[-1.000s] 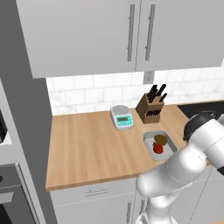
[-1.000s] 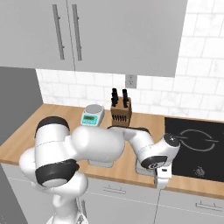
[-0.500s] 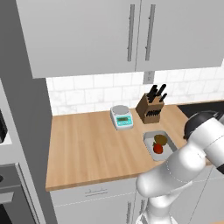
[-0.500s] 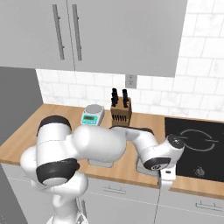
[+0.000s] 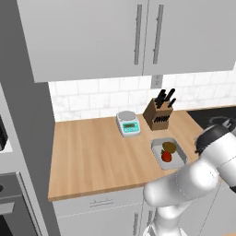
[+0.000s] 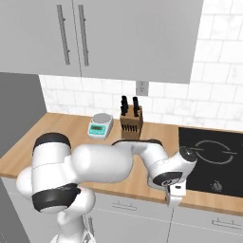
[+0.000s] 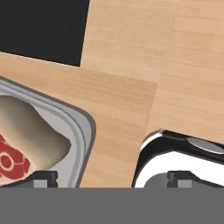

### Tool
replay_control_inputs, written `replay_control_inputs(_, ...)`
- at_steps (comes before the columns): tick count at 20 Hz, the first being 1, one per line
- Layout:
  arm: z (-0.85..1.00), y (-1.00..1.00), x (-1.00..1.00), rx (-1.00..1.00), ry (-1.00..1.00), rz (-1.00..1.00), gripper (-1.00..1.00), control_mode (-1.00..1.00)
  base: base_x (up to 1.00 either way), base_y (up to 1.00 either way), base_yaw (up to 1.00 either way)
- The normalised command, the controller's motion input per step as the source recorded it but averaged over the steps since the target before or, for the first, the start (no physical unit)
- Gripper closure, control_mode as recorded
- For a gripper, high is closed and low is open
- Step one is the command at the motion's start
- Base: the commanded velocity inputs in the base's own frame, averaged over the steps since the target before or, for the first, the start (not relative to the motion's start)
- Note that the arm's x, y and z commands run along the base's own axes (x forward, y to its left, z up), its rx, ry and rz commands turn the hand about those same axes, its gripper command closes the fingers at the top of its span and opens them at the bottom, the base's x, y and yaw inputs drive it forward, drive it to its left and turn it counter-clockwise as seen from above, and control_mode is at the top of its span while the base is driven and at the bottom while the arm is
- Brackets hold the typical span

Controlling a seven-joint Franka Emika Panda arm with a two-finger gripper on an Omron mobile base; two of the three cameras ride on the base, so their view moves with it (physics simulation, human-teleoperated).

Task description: Take the meat container that has the steak and place it on the second highest rack of the freezer. Then take the vegetable container that has the tomato and avocado and place it on the highest rack of the freezer.

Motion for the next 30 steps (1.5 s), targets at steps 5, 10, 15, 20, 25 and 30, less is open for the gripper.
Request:
replay_control_inputs(5, -0.19, 0.00, 0.00, 0.00, 0.01, 0.00, -1.00, -1.00, 0.00, 0.00, 0.00)
replay_control_inputs(10, 0.00, -0.10, 0.00, 0.00, 0.00, 0.00, -1.00, -1.00, 0.00, 0.00, 0.00)
replay_control_inputs(15, -0.01, 0.06, -0.08, 0.00, -0.01, 0.00, -1.00, -1.00, 0.00, 0.00, 0.00)
replay_control_inputs(20, 0.04, 0.22, -0.26, 0.00, -0.01, 0.00, -1.00, -1.00, 0.00, 0.00, 0.00)
replay_control_inputs(25, 0.02, 0.16, -0.02, 0.00, 0.00, 0.00, -1.00, -1.00, 0.00, 0.00, 0.00)
replay_control_inputs(30, -0.02, 0.16, 0.34, 0.00, 0.04, 0.00, -1.00, -1.00, 0.00, 0.00, 0.00)
